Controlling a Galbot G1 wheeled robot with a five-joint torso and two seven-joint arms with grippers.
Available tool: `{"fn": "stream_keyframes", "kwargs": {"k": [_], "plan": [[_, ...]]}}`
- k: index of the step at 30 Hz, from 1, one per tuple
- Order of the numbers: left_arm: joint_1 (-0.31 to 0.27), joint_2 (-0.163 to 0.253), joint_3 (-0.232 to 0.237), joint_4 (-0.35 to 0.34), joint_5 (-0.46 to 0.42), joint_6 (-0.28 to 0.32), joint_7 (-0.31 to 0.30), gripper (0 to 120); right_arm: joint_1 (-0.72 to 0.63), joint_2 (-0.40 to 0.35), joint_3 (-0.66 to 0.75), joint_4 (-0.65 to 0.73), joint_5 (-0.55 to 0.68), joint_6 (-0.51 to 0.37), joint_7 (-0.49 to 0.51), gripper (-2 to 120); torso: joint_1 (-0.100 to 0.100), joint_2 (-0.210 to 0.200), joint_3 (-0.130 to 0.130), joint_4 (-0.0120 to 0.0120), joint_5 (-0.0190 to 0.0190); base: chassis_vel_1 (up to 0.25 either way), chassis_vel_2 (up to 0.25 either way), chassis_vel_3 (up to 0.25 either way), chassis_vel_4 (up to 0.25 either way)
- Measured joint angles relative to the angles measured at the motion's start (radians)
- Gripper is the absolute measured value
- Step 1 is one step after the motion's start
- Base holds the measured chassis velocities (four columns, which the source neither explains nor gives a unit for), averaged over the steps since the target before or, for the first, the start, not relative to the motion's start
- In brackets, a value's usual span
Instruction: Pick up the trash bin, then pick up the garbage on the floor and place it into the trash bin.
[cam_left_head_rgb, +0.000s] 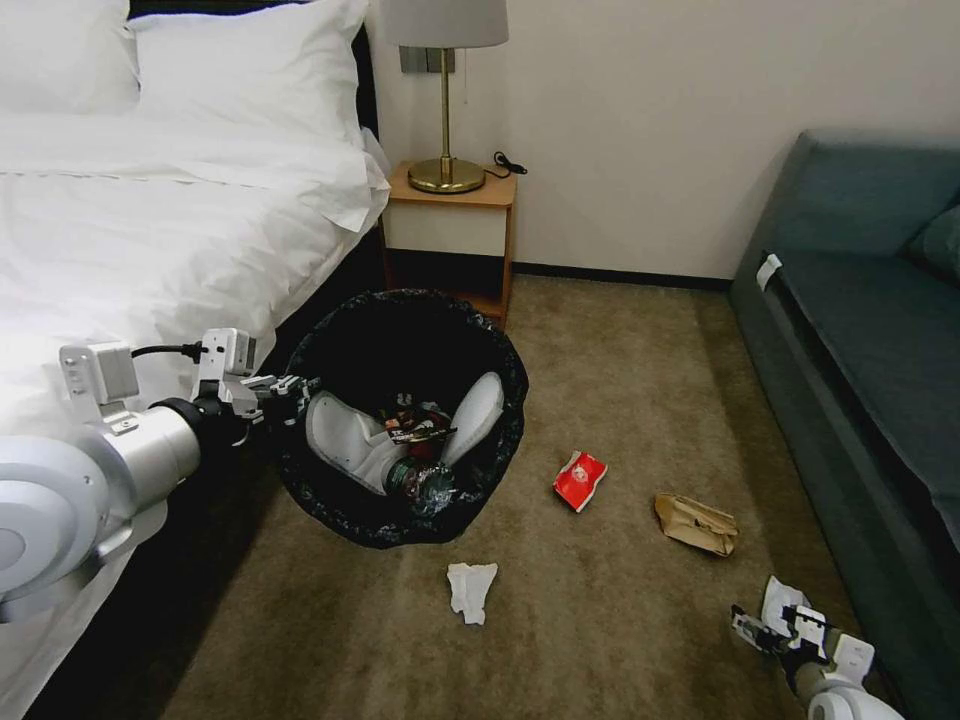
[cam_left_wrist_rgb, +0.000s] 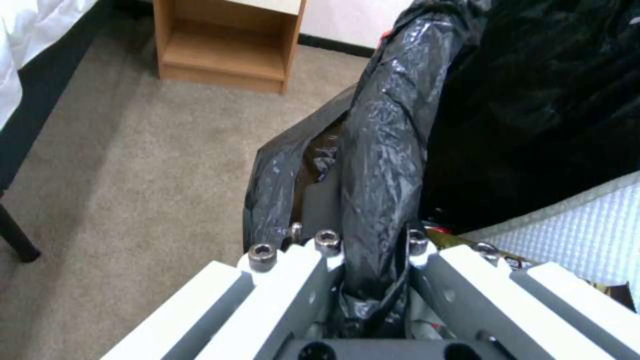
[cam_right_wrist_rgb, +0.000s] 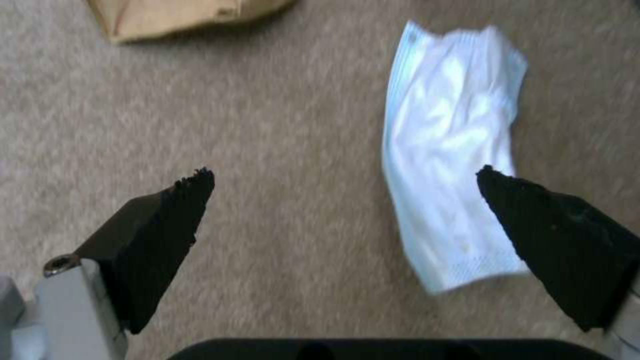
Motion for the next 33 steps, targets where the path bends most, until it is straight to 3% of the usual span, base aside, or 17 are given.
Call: {"fn": "stream_keyframes", "kwargs": {"k": [11,33], "plan": [[0.006,-0.003,-0.001,-0.003,0.002,0.000,0.003,1,0.067,-0.038,0.003,-0.069,0.019,-0.004,0.010,100,0.000,0.000,0.000,0.0001,-0.0003,0.000,0.000,0.000,0.000],[0.007,0.004,0.000,-0.002,0.001,0.000,0.006,1,0.189,-0.015,-0.008,-0.260,0.016,0.002,0.028,100,0.000,0.000,0.000,0.0000,-0.0001,0.000,0.000,0.000,0.000]]}}
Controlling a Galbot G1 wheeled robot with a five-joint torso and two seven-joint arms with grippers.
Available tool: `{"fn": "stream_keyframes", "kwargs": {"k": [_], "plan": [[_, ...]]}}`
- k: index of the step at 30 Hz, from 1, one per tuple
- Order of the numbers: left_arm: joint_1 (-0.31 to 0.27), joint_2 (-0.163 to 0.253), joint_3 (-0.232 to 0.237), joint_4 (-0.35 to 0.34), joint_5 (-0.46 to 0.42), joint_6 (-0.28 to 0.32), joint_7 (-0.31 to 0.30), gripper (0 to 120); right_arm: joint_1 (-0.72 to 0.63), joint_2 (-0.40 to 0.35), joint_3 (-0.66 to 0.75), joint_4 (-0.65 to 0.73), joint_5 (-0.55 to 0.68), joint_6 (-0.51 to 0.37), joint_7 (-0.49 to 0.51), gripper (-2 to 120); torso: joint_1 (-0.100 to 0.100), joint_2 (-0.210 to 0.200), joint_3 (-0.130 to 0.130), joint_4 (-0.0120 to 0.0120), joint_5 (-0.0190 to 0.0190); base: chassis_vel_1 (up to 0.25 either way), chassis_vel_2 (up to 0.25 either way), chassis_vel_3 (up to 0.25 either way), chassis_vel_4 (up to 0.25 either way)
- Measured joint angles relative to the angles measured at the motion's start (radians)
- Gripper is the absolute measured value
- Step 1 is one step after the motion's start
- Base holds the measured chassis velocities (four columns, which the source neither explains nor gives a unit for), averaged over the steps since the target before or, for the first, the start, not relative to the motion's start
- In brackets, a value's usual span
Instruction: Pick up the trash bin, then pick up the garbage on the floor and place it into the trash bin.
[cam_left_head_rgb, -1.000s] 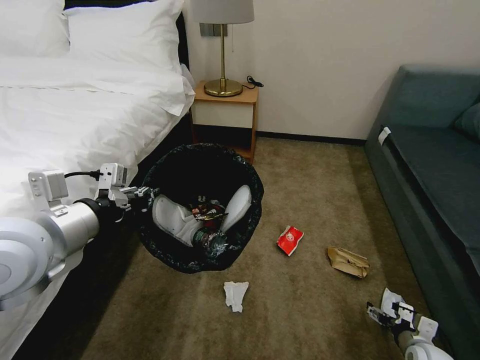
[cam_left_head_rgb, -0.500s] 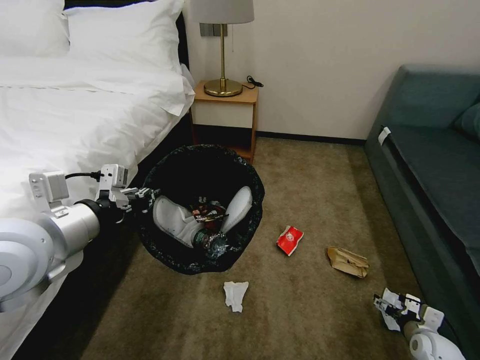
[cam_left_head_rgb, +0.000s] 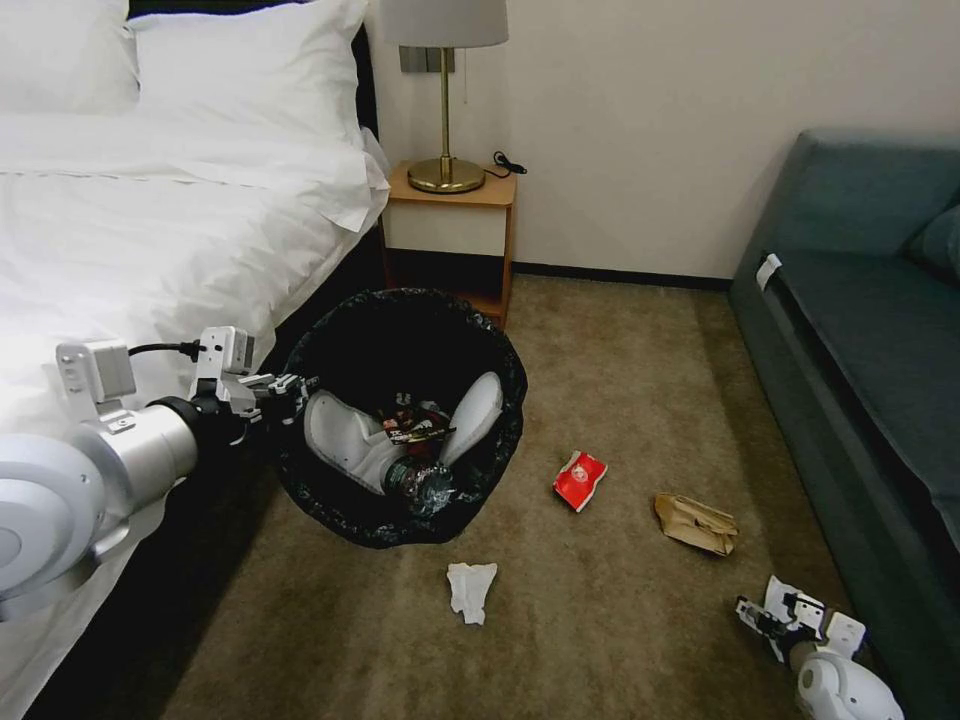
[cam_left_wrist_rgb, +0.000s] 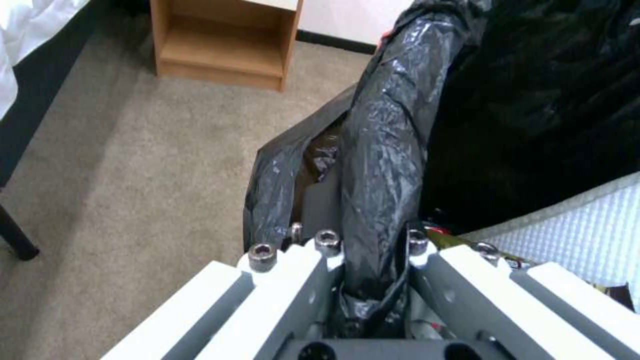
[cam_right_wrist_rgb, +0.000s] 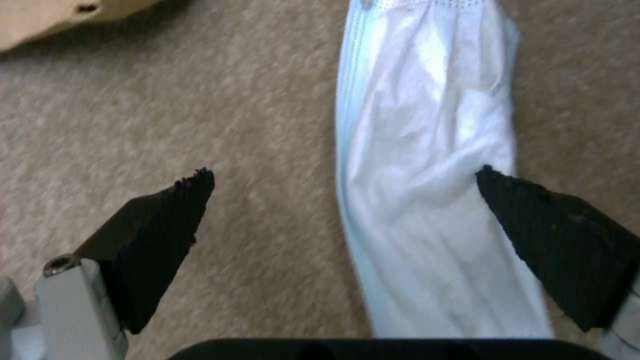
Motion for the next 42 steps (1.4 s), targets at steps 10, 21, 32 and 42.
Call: {"fn": "stream_keyframes", "kwargs": {"k": [10,21,32,42], "plan": [[0.003,-0.009,0.002,0.001,0.008,0.000,0.003,1,-0.017,-0.028,0.020,0.027,0.013,0.004,0.004,100,0.000,0.000,0.000,-0.0001,-0.0002,0.000,0.000,0.000,0.000],[0.008,-0.010,0.003,0.001,0.013,0.000,0.008,1,0.002,-0.031,0.016,-0.005,0.015,0.005,0.009,99,0.000,0.000,0.000,0.0000,0.0000,0.000,0.000,0.000,0.000],[0.014,-0.006,0.009,-0.002,0.019,0.000,0.012,1,0.034,-0.004,0.016,-0.093,-0.015,0.046,0.006,93,0.000,0.000,0.000,0.0000,-0.0002,0.000,0.000,0.000,0.000],[0.004,-0.004,0.020,-0.001,0.020,0.000,0.012,1,0.027,-0.002,0.022,-0.085,-0.022,0.050,0.013,65,0.000,0.000,0.000,-0.0004,-0.0004,0.000,0.000,0.000,0.000]]}}
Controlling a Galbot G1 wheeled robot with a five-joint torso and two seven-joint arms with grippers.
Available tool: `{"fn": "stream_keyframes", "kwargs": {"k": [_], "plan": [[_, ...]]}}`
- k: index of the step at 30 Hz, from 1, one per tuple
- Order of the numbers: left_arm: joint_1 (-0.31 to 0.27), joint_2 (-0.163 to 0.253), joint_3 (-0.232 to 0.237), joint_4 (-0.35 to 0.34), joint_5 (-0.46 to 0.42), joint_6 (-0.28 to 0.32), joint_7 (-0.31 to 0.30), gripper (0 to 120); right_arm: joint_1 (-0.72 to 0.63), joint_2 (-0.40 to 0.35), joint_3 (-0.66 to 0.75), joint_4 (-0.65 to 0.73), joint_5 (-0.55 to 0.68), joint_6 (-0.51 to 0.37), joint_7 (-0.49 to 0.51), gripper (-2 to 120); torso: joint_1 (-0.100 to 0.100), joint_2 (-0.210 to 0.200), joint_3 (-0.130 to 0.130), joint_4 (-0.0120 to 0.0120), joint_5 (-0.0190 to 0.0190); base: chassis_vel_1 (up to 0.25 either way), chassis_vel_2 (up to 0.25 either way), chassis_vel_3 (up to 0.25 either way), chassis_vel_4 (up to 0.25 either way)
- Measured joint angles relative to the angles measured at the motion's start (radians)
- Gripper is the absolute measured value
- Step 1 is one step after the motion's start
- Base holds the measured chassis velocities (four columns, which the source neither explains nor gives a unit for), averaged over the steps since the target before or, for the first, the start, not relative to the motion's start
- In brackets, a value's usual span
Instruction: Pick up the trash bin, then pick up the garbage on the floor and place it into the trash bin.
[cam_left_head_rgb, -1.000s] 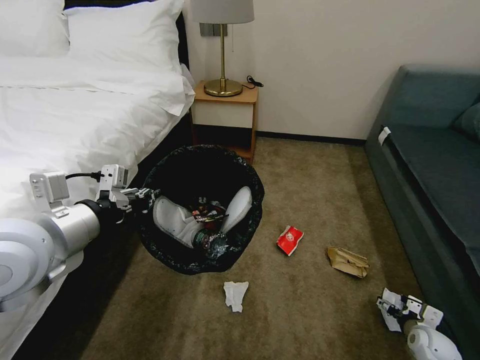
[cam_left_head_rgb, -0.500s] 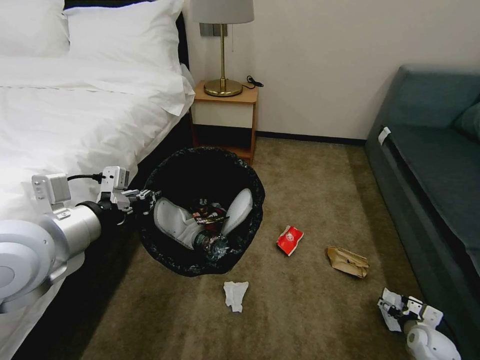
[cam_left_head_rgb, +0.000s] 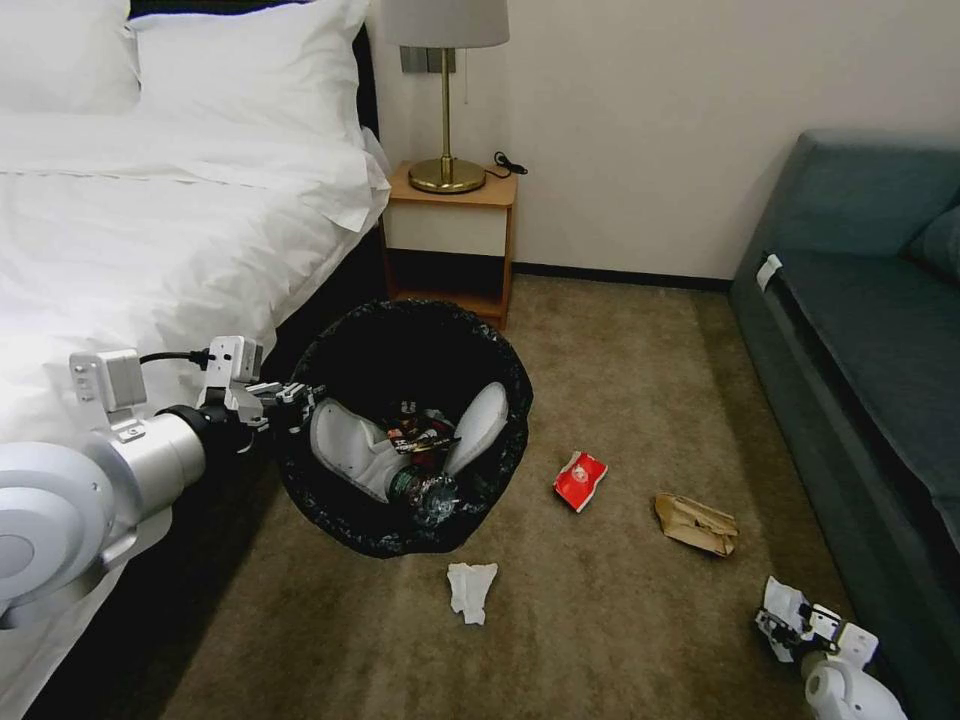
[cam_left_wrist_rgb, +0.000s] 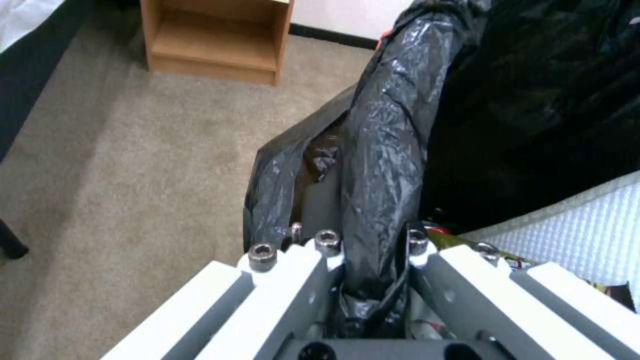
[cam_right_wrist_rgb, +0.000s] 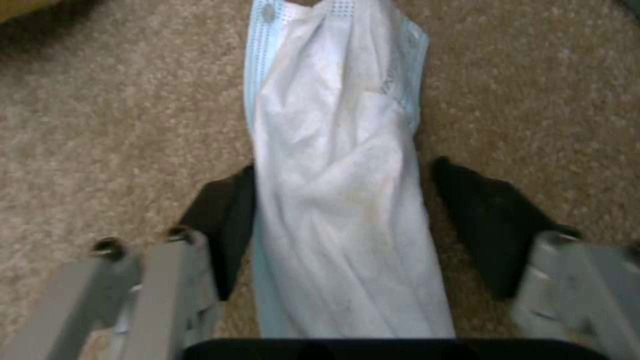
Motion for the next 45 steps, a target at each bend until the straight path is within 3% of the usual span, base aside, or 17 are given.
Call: {"fn": "stream_keyframes", "kwargs": {"k": [8,12,15,17,21,23,24,27,29,36,38,40,44,45], "plan": [[0.000,0.000,-0.001,-0.001,0.001,0.000,0.000,1,-0.011,0.002,-0.010,0.046,0.003,0.000,0.008,30,0.000,0.000,0.000,0.0004,0.0006,0.000,0.000,0.000,0.000],[0.001,-0.001,-0.001,-0.001,0.001,0.000,0.000,1,-0.013,0.002,-0.014,0.060,0.003,0.000,0.010,22,0.000,0.000,0.000,0.0004,0.0007,0.000,0.000,0.000,0.000],[0.006,-0.004,-0.003,-0.001,0.005,0.000,0.000,1,-0.035,-0.007,-0.017,0.130,0.007,0.000,0.014,5,0.000,0.000,0.000,0.0004,0.0004,0.000,0.000,0.000,0.000],[0.006,-0.005,-0.002,-0.001,0.005,0.000,-0.001,1,-0.049,-0.012,-0.017,0.170,0.022,-0.004,0.014,1,0.000,0.000,0.000,0.0004,0.0002,0.000,0.000,0.000,0.000],[0.003,-0.006,-0.001,-0.004,0.005,0.000,-0.005,1,-0.069,-0.016,-0.012,0.237,0.048,-0.014,0.013,0,0.000,0.000,0.000,0.0003,0.0003,0.000,0.000,0.000,0.000],[0.009,-0.007,-0.005,-0.010,0.002,0.000,-0.009,1,-0.107,-0.033,0.014,0.370,0.100,-0.037,0.012,0,0.000,0.000,0.000,0.0004,0.0004,0.000,0.000,0.000,0.000],[0.009,-0.007,-0.005,-0.010,0.002,0.000,-0.009,1,-0.107,-0.033,0.014,0.370,0.100,-0.037,0.012,0,0.000,0.000,0.000,0.0004,0.0004,0.000,0.000,0.000,0.000],[0.023,-0.008,-0.011,-0.015,0.003,0.000,-0.010,1,-0.143,-0.083,0.052,0.555,0.178,-0.075,0.015,0,0.000,0.000,0.000,0.0002,-0.0001,0.000,0.000,0.000,0.000],[0.025,-0.009,-0.010,-0.017,0.003,0.000,-0.010,1,-0.146,-0.093,0.058,0.587,0.188,-0.080,0.016,0,0.000,0.000,0.000,0.0003,-0.0002,0.000,0.000,0.000,0.000],[0.028,-0.013,0.013,-0.023,0.010,0.000,-0.015,1,-0.157,-0.214,0.086,0.900,0.317,-0.118,0.027,0,0.000,0.000,0.000,0.0002,0.0006,0.000,0.000,0.000,0.000],[0.028,-0.013,0.018,-0.023,0.011,0.000,-0.017,1,-0.149,-0.231,0.085,0.936,0.339,-0.120,0.026,0,0.000,0.000,0.000,0.0001,0.0005,0.000,0.000,0.000,0.000],[0.023,-0.012,0.042,-0.024,0.011,0.000,-0.022,1,-0.077,-0.301,0.054,1.052,0.437,-0.133,0.028,0,0.000,0.000,0.000,0.0004,0.0004,0.000,0.000,0.000,0.000],[0.011,-0.012,0.066,-0.022,0.011,0.000,-0.029,1,-0.010,-0.346,0.019,1.096,0.504,-0.132,0.037,0,0.000,0.000,0.000,0.0006,0.0002,0.000,0.000,0.000,0.000],[-0.002,-0.011,0.094,-0.020,0.011,0.000,-0.036,1,0.062,-0.387,-0.027,1.127,0.572,-0.128,0.035,0,0.000,0.000,0.000,0.0006,0.0004,0.000,0.000,0.000,0.000]]}}
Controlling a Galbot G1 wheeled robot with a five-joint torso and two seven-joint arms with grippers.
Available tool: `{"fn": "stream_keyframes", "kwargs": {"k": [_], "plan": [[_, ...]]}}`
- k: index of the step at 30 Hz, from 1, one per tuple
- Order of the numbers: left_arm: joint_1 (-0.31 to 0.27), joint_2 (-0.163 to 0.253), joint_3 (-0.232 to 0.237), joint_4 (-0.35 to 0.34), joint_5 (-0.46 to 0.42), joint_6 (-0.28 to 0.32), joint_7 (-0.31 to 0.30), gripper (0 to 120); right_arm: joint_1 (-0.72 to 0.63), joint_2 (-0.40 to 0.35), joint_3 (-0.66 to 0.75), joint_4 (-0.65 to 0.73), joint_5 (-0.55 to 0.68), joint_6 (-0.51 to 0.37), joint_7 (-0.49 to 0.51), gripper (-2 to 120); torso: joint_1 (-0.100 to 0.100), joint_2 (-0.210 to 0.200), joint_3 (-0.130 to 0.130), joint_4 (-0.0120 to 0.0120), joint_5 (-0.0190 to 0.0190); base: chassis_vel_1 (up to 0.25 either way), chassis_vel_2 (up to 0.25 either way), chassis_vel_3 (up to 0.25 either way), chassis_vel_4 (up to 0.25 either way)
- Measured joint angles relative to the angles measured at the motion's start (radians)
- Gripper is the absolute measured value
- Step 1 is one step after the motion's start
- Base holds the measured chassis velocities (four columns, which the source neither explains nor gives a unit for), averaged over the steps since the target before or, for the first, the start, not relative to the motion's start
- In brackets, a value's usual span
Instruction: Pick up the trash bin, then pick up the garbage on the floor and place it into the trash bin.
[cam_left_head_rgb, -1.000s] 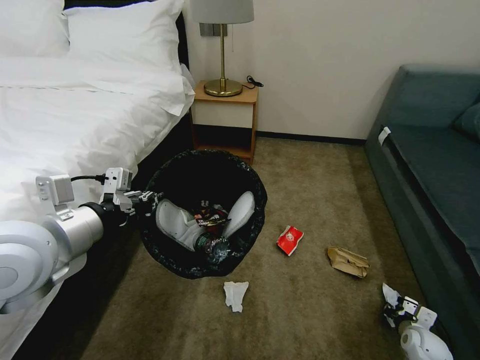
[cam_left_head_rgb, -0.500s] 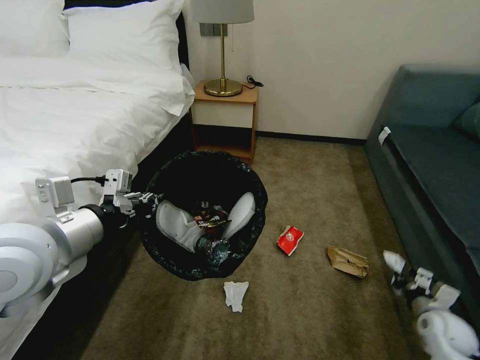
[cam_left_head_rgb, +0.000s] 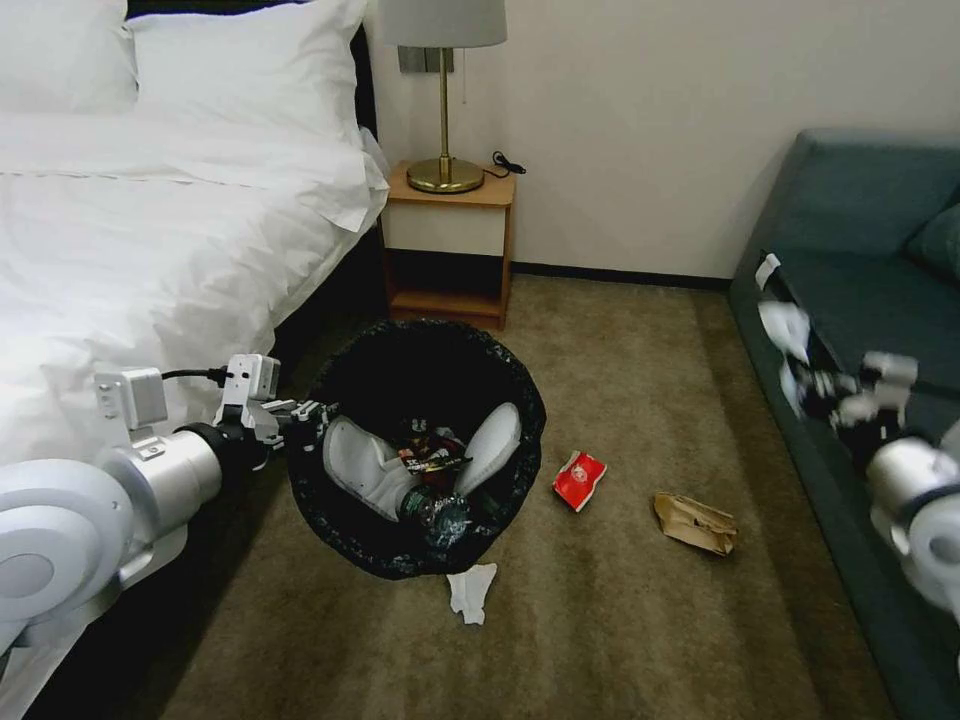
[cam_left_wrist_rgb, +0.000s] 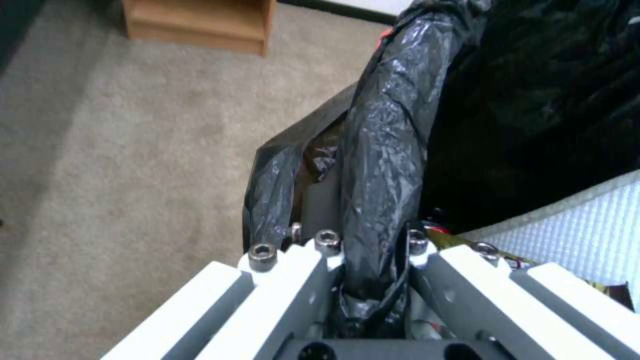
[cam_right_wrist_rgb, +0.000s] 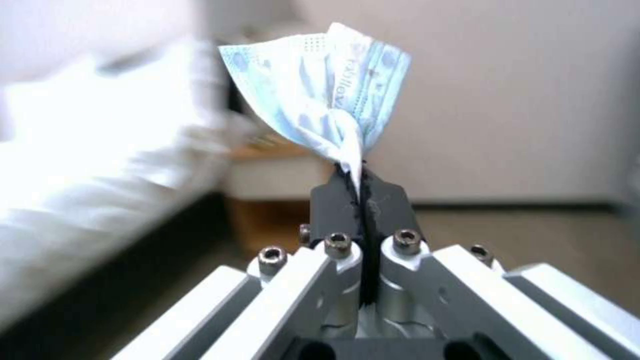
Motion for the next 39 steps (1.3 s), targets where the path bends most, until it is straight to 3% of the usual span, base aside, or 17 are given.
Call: {"fn": "stream_keyframes", "kwargs": {"k": [5,10,15,18,20,23,32,39], "plan": [[-0.041,0.004,0.063,0.013,-0.009,0.000,-0.019,1,0.143,-0.058,-0.148,0.046,0.135,0.017,-0.044,0,0.000,0.000,0.000,-0.0001,-0.0001,0.000,0.000,0.000,0.000],[-0.071,0.013,0.088,0.034,-0.031,0.000,-0.023,1,0.242,-0.060,-0.260,0.052,0.180,0.011,-0.133,0,0.000,0.000,0.000,-0.0004,-0.0001,0.000,0.000,0.000,0.000],[-0.100,0.022,0.112,0.073,-0.044,0.000,-0.011,1,0.378,-0.018,-0.441,0.014,0.160,0.010,-0.190,0,0.000,0.000,0.000,-0.0003,-0.0003,0.000,0.000,0.000,0.000],[-0.110,0.021,0.119,0.081,-0.044,0.000,-0.007,1,0.408,-0.005,-0.482,0.005,0.155,0.010,-0.191,0,0.000,0.000,0.000,-0.0003,0.0000,0.000,0.000,0.000,0.000],[-0.144,0.013,0.137,0.105,-0.043,0.000,0.006,1,0.503,0.038,-0.623,-0.019,0.145,0.012,-0.192,0,0.000,0.000,0.000,-0.0003,-0.0002,0.000,0.000,0.000,0.000],[-0.160,0.011,0.142,0.118,-0.043,0.000,0.010,1,0.552,0.064,-0.711,-0.032,0.139,0.013,-0.186,0,0.000,0.000,0.000,-0.0001,-0.0004,0.000,0.000,0.000,0.000],[-0.191,0.003,0.144,0.159,-0.044,0.000,-0.014,1,0.585,0.099,-0.894,-0.044,0.063,0.022,-0.156,0,0.000,0.000,0.000,-0.0003,-0.0003,0.000,0.000,0.000,0.000],[-0.226,-0.003,0.168,0.172,-0.049,0.000,-0.019,1,0.587,0.119,-0.955,-0.053,0.039,0.025,-0.139,0,0.000,0.000,0.000,-0.0003,-0.0002,0.000,0.000,0.000,0.000]]}}
